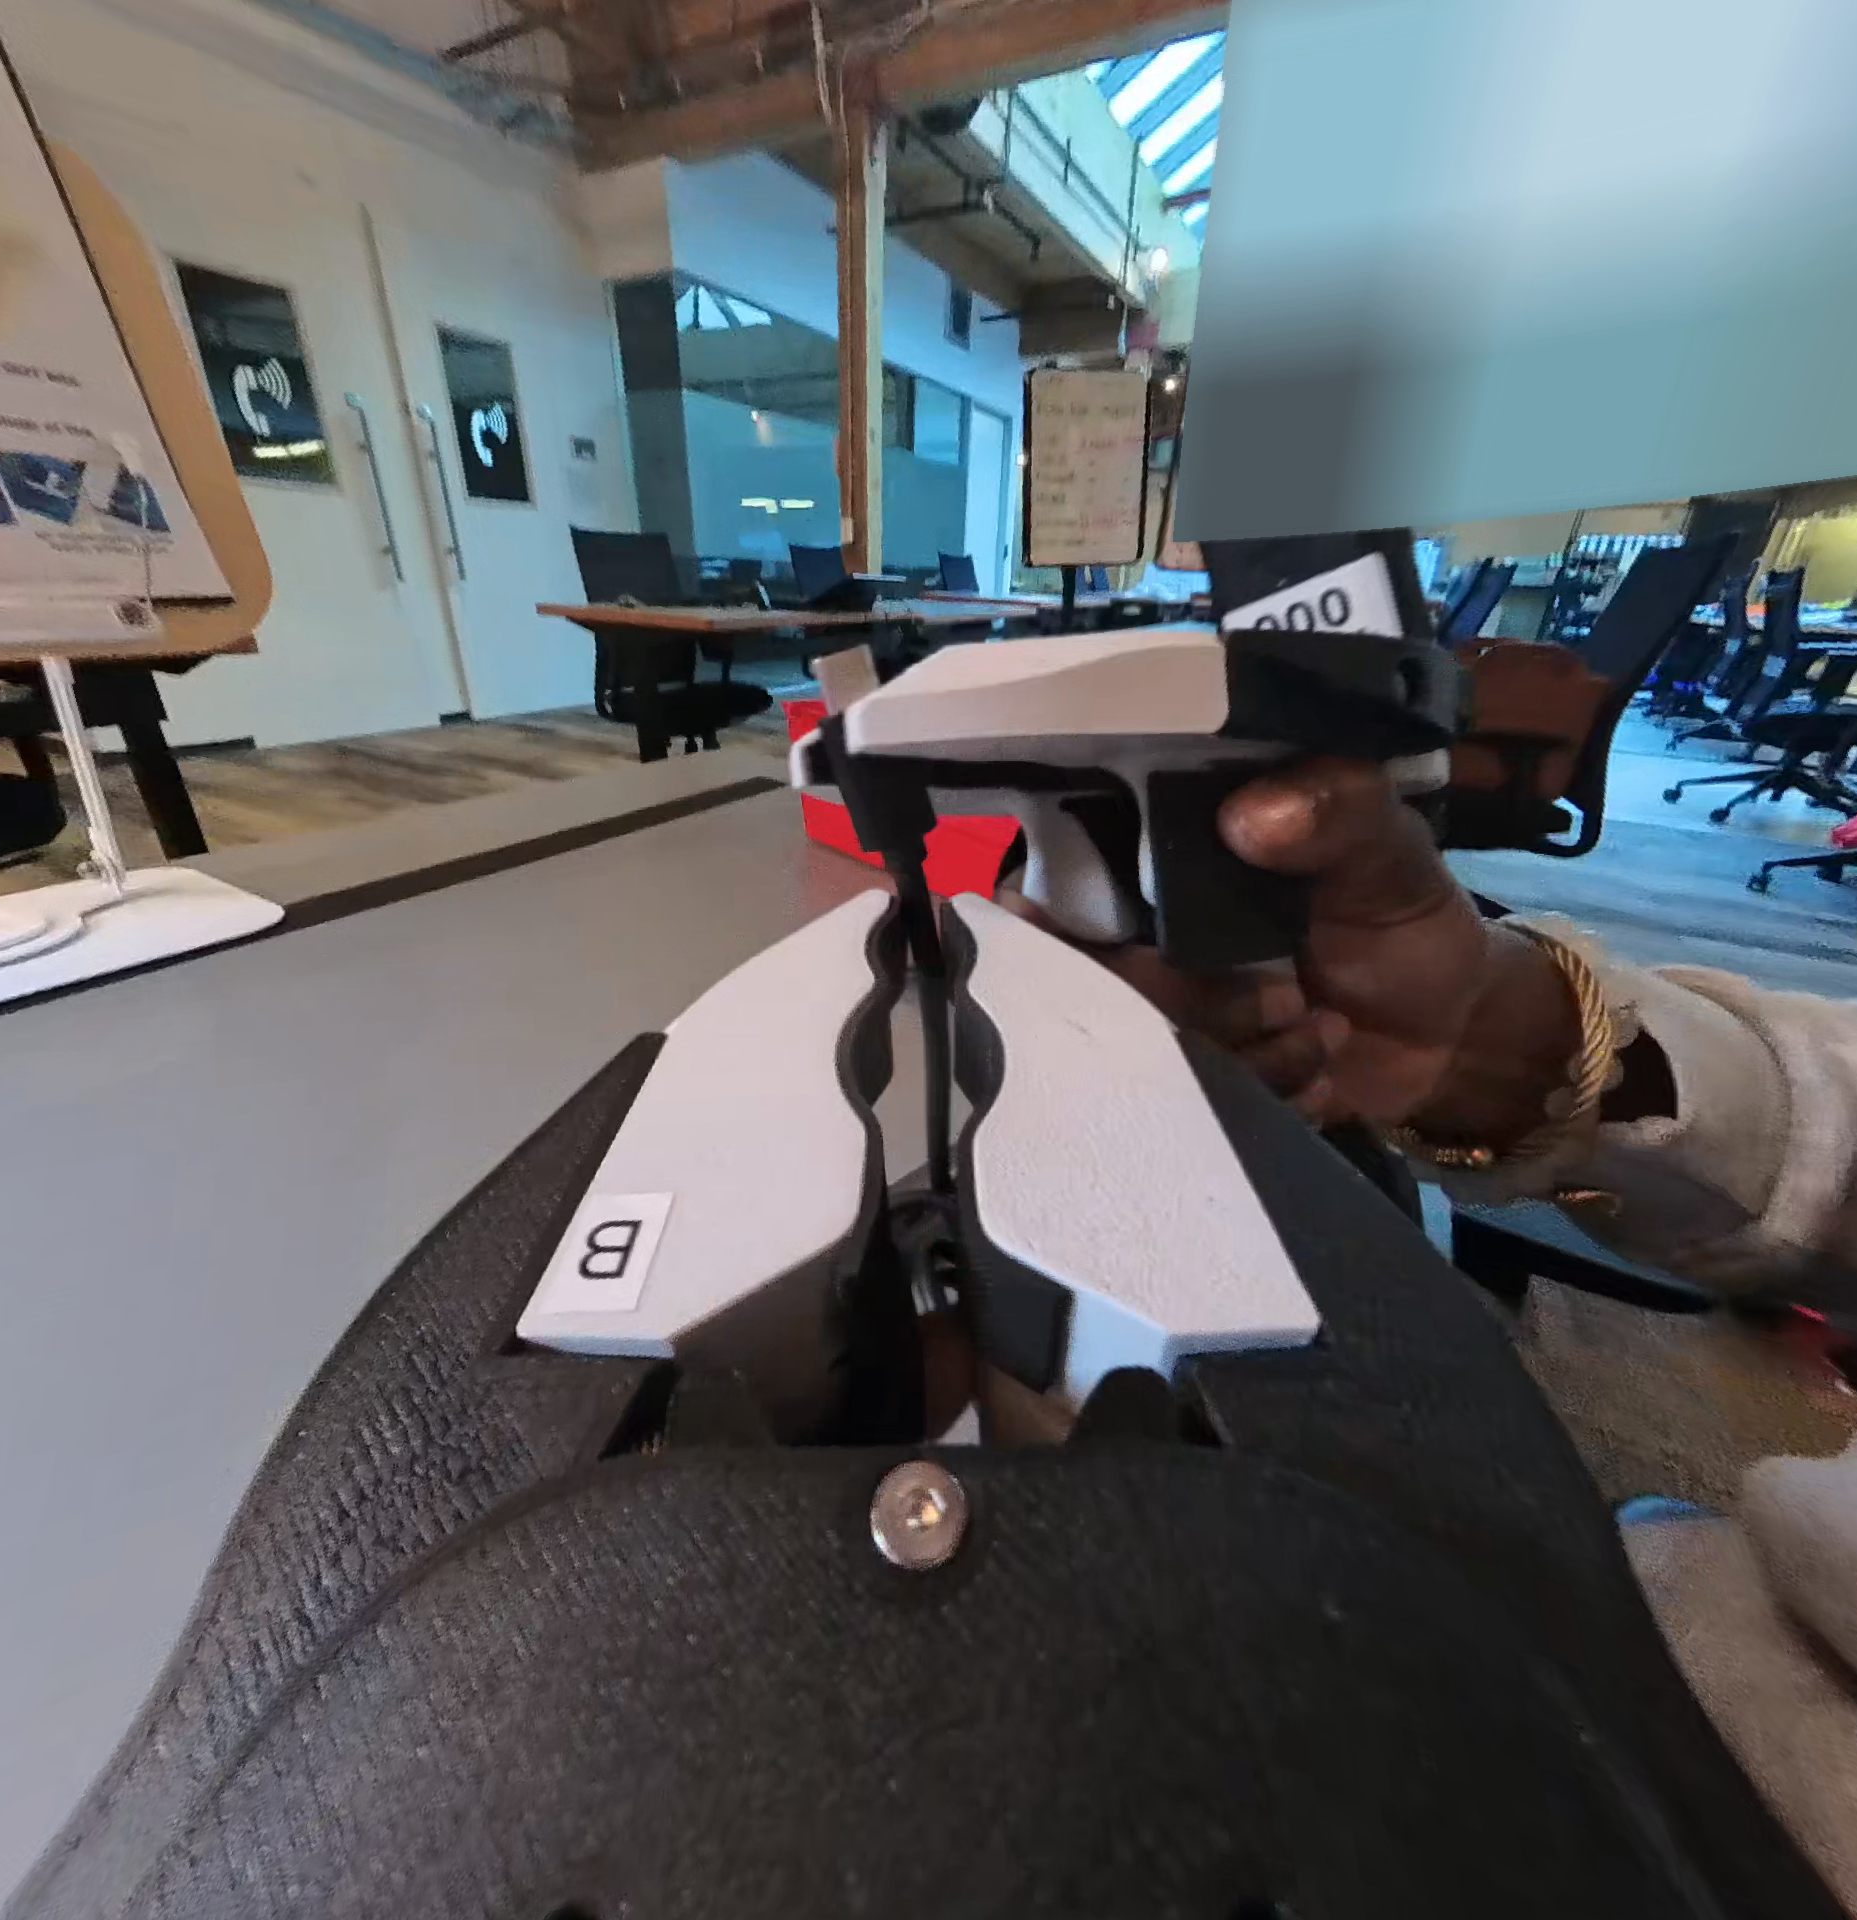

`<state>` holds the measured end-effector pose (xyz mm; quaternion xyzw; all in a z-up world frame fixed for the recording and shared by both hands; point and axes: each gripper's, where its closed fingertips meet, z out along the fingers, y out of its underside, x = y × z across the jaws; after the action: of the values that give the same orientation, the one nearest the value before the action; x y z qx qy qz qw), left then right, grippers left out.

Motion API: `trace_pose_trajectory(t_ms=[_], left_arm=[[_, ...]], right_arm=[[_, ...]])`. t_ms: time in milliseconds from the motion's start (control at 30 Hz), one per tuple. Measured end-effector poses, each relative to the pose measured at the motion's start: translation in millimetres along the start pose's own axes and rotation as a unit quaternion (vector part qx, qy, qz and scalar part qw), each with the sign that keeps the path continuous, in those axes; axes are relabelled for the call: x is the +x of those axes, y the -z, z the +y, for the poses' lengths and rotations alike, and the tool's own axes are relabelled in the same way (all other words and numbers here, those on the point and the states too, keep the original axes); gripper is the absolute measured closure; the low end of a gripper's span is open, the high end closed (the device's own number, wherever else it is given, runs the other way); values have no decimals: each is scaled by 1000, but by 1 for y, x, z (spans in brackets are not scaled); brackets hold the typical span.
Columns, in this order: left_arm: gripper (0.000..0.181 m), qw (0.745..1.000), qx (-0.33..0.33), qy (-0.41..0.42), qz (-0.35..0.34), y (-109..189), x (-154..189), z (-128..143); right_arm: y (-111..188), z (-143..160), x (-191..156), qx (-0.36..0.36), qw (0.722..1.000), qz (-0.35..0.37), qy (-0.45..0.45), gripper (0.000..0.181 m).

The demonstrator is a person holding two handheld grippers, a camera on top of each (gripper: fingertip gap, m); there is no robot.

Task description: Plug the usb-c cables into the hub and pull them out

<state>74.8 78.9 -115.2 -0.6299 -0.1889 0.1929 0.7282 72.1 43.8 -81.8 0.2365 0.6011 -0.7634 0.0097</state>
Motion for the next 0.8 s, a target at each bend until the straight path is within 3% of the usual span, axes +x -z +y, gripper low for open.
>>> trace_pose_trajectory(t_ms=[133, 267, 400, 667, 733, 800], left_arm=[[177, 998, -48, -48, 5, 6, -3, 2], [177, 973, -179, -142, 21, 14, -5, 24], [177, 946, -232, -226, 30, 15, -1, 37], [177, 928, -270, -256, 32, 11, 2, 54], [177, 924, -273, -266, 33, 9, 3, 55], [177, 923, -270, -273, 26, 9, 0, 55]], right_arm=[[8, 2, 0, -31, 999, 15, 23, 174], [21, 27, 3, -156, 988, 0, -22, 168], [34, 50, 9, -272, 961, 9, -49, 155], [45, 53, 8, -356, 930, 52, 73, 153], [44, 51, 12, -357, 925, 73, 108, 173], [43, 51, 12, -350, 927, 77, 114, 174]])
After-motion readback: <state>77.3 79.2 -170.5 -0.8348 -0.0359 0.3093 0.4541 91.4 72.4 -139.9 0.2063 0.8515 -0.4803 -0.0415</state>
